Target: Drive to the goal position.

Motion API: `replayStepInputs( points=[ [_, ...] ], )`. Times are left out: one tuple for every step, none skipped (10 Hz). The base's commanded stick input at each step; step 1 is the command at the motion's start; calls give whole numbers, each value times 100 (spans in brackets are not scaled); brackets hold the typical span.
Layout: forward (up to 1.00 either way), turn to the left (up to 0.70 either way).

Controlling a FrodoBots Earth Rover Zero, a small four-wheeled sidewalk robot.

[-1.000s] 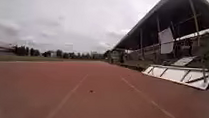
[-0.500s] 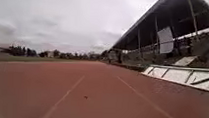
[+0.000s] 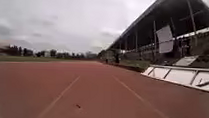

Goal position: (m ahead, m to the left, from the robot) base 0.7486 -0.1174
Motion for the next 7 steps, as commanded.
replayStepInputs(
  points=[
    [70,-14],
    [70,-14],
    [70,-14],
    [70,-14],
    [70,-14],
    [70,-14],
    [70,-14]
  ],
)
